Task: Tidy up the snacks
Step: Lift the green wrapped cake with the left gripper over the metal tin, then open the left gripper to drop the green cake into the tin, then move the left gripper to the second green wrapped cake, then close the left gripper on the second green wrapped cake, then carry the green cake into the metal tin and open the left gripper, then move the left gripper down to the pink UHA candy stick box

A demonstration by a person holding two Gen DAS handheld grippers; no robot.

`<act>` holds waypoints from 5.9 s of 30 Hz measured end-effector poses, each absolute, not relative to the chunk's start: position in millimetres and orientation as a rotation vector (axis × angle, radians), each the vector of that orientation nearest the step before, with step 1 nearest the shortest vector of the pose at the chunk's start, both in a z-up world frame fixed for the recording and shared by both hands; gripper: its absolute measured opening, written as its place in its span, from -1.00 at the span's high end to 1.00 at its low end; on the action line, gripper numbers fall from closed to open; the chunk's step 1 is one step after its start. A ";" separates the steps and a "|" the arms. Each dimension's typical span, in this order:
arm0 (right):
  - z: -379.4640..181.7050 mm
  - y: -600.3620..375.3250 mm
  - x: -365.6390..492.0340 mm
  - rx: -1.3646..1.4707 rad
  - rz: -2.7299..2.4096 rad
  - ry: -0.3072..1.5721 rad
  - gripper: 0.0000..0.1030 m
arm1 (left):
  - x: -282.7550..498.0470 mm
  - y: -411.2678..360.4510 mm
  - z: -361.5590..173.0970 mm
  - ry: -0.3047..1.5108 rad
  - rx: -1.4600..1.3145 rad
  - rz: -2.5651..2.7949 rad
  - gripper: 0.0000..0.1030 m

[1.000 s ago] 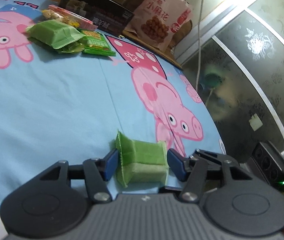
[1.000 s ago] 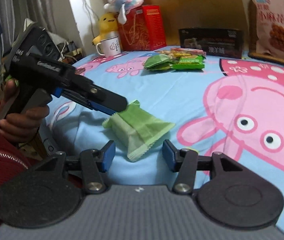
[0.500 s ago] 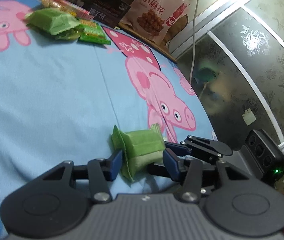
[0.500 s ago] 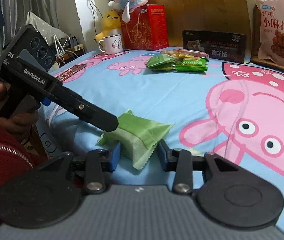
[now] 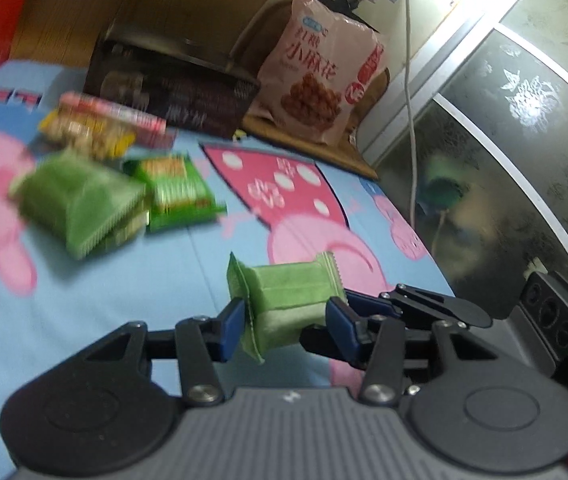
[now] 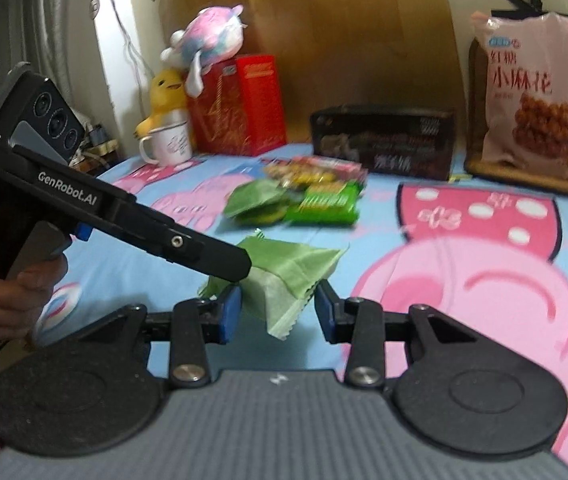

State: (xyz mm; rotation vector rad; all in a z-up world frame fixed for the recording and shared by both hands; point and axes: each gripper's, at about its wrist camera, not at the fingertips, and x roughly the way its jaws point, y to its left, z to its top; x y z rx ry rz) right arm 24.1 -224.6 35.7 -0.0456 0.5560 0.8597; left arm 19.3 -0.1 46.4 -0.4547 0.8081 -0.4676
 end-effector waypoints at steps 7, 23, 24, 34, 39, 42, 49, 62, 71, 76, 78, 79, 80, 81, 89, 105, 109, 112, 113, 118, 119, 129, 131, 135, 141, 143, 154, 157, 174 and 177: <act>56.9 -212.6 84.2 -0.029 0.841 0.483 0.17 | 94.0 12.0 78.3 0.751 -0.420 -0.428 0.14; 65.9 -134.8 274.6 0.048 0.842 0.514 0.18 | 267.9 74.0 87.7 0.716 -0.451 -0.187 0.11; 62.8 -129.9 279.8 0.044 0.842 0.523 0.14 | 271.5 76.6 84.5 0.715 -0.445 -0.175 0.09; 64.6 -142.1 257.6 0.038 0.741 0.436 -0.45 | 233.7 91.5 87.3 0.630 -0.435 -0.159 -0.12; 67.2 -179.6 203.4 0.109 0.823 0.477 -0.45 | 162.7 110.4 79.5 0.638 -0.455 -0.187 -0.13; 56.8 -187.2 168.8 0.144 0.936 0.559 -0.45 | 128.4 116.6 59.5 0.700 -0.468 -0.190 -0.14; 31.9 -141.7 106.0 0.029 1.075 0.643 -0.39 | 89.7 120.5 13.6 0.791 -0.561 -0.166 -0.10; 22.1 -140.6 60.8 -0.071 1.115 0.727 -0.04 | 2.6 78.2 15.6 0.790 -0.594 -0.276 0.05; 19.3 -203.5 19.2 -0.065 0.995 0.683 -0.26 | -36.7 30.2 13.0 0.816 -0.607 -0.390 0.00; 19.8 -227.6 0.8 -0.014 0.939 0.668 -0.40 | -43.6 18.5 18.9 0.827 -0.573 -0.414 -0.05; 19.7 -234.2 -7.8 -0.012 0.928 0.661 -0.40 | -45.4 19.9 24.5 0.812 -0.559 -0.413 -0.07; 19.3 -235.2 -11.4 -0.019 0.921 0.656 -0.40 | -44.6 21.4 28.0 0.797 -0.546 -0.399 -0.11; 18.9 -235.2 -14.4 -0.029 0.916 0.651 -0.40 | -43.2 23.2 29.8 0.788 -0.540 -0.382 -0.15; 18.3 -234.2 -16.5 -0.037 0.913 0.648 -0.40 | -40.0 25.0 30.8 0.782 -0.538 -0.369 -0.17; 12.3 -203.4 -15.4 -0.141 0.879 0.629 -0.40 | -19.0 17.9 15.1 0.835 -0.540 -0.350 -0.12; 16.8 -236.9 -50.2 -0.211 1.004 0.685 -0.01 | -75.2 -22.8 17.3 0.959 -0.368 -0.601 -0.09; 15.8 -244.2 -61.7 -0.172 1.024 0.710 -0.01 | -82.4 -27.4 17.8 0.974 -0.360 -0.632 -0.13; 14.9 -246.9 -68.8 -0.152 1.022 0.708 -0.01 | -82.8 -25.7 15.8 0.973 -0.377 -0.636 -0.13; 14.6 -248.4 -68.1 -0.139 1.021 0.707 -0.01 | -82.0 -24.8 15.3 0.975 -0.387 -0.636 -0.13; 12.4 -249.5 -67.6 -0.120 1.001 0.673 -0.05 | -77.9 -25.0 15.3 0.976 -0.397 -0.620 -0.16; 12.5 -250.0 -67.9 -0.122 1.000 0.669 -0.05 | -77.3 -23.9 15.4 0.976 -0.400 -0.615 -0.17; 11.0 -253.8 -67.9 -0.146 1.002 0.637 0.00 | -74.4 -19.8 10.4 0.962 -0.446 -0.631 -0.10; 10.4 -254.9 -66.0 -0.136 1.001 0.629 0.02 | -72.0 -17.8 11.2 0.958 -0.460 -0.629 -0.10; 12.7 -253.1 -58.5 -0.120 0.983 0.608 0.02 | -59.6 -11.5 15.1 0.943 -0.498 -0.618 -0.10; 24.8 -250.7 -28.9 -0.074 0.948 0.569 0.02 | -29.0 -8.4 36.5 0.874 -0.472 -0.603 -0.09; 30.6 -248.7 -15.8 -0.067 0.932 0.553 0.02 | -12.4 -7.9 45.7 0.852 -0.453 -0.594 -0.09; 70.3 -221.2 106.3 -0.045 0.875 0.429 0.08 | 118.7 16.6 91.0 0.754 -0.425 -0.505 -0.09; 78.8 -211.6 149.0 -0.003 0.859 0.414 0.08 | 161.6 26.9 100.2 0.720 -0.434 -0.472 -0.09; 63.3 -170.5 251.0 0.027 0.729 0.343 -0.30 | 242.3 85.6 79.0 0.622 -0.518 -0.303 -0.37; 64.2 -186.8 219.0 0.028 0.794 0.331 -0.29 | 206.8 107.2 76.7 0.585 -0.526 -0.283 -0.49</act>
